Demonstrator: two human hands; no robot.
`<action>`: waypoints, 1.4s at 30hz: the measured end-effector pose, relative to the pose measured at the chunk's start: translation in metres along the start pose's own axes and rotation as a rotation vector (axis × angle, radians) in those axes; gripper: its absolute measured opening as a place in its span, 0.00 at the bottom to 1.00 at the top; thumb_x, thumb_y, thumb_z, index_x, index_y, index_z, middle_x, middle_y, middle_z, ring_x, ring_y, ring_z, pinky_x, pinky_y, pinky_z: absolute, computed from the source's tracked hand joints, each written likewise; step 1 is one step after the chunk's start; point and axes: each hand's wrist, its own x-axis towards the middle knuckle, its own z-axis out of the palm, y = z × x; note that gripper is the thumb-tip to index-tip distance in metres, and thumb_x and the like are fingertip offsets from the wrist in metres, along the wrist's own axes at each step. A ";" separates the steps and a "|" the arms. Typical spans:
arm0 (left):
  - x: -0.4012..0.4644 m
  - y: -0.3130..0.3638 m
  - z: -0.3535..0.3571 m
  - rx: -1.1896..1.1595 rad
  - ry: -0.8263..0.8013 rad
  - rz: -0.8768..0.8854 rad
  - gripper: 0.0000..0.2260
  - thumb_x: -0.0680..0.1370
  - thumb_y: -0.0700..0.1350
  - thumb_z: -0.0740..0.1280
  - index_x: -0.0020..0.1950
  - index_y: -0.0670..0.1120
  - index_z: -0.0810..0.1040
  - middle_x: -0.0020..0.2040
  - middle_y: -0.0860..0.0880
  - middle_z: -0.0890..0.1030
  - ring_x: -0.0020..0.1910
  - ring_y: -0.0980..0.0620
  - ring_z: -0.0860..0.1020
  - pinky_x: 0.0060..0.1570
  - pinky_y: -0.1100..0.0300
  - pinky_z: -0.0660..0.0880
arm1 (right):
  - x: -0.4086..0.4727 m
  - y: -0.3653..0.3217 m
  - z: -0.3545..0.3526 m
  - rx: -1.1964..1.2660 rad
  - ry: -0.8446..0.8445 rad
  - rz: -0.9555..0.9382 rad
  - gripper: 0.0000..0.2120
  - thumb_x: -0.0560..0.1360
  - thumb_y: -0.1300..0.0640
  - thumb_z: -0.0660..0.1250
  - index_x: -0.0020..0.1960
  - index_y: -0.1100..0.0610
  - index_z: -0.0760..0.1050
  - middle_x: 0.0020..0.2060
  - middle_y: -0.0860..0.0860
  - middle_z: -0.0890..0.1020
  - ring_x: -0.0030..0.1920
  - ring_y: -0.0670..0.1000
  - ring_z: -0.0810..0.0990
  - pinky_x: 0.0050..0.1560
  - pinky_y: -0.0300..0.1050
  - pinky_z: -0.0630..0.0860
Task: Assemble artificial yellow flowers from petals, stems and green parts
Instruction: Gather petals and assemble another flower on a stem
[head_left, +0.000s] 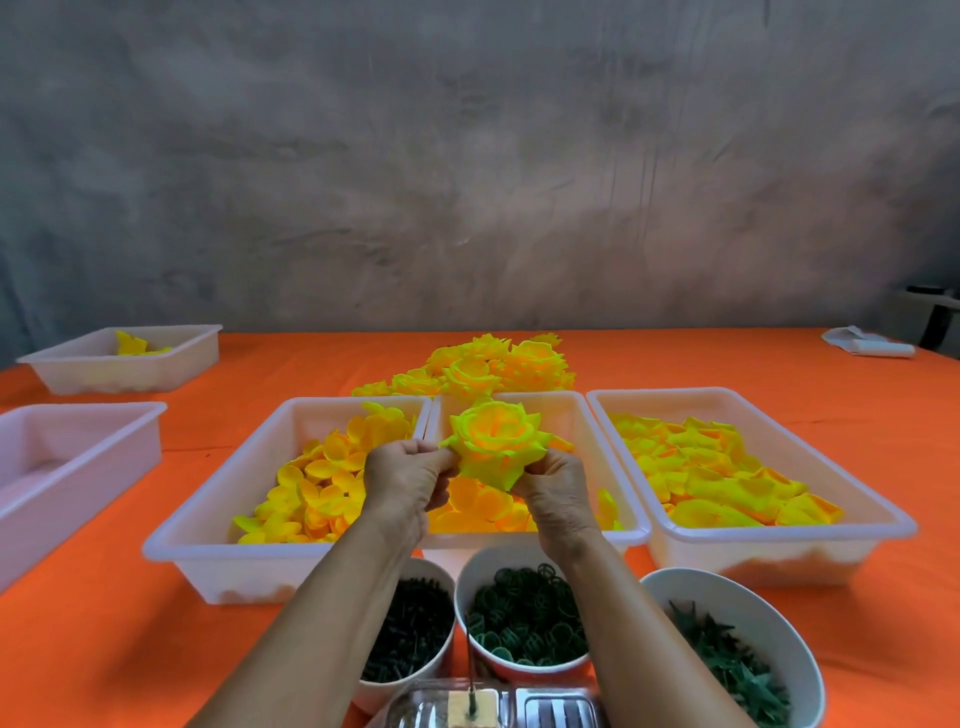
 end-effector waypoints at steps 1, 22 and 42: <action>-0.001 0.001 0.001 -0.021 -0.001 -0.004 0.09 0.71 0.34 0.73 0.36 0.41 0.75 0.20 0.51 0.76 0.16 0.59 0.70 0.19 0.68 0.70 | 0.000 0.000 0.000 -0.001 0.003 0.000 0.11 0.65 0.74 0.73 0.42 0.61 0.81 0.33 0.51 0.81 0.34 0.48 0.73 0.32 0.39 0.73; 0.003 0.000 -0.004 0.156 -0.070 0.056 0.10 0.72 0.36 0.73 0.34 0.42 0.74 0.30 0.44 0.77 0.20 0.56 0.71 0.24 0.63 0.72 | -0.001 -0.002 0.001 -0.141 -0.015 0.022 0.09 0.66 0.73 0.73 0.37 0.60 0.82 0.27 0.52 0.81 0.28 0.48 0.75 0.34 0.43 0.72; 0.007 0.013 -0.009 0.039 -0.125 -0.125 0.08 0.73 0.29 0.68 0.41 0.40 0.73 0.31 0.43 0.77 0.21 0.52 0.74 0.21 0.63 0.75 | 0.000 -0.001 0.000 -0.173 0.003 0.010 0.13 0.65 0.76 0.71 0.36 0.59 0.81 0.26 0.46 0.81 0.27 0.42 0.75 0.31 0.36 0.74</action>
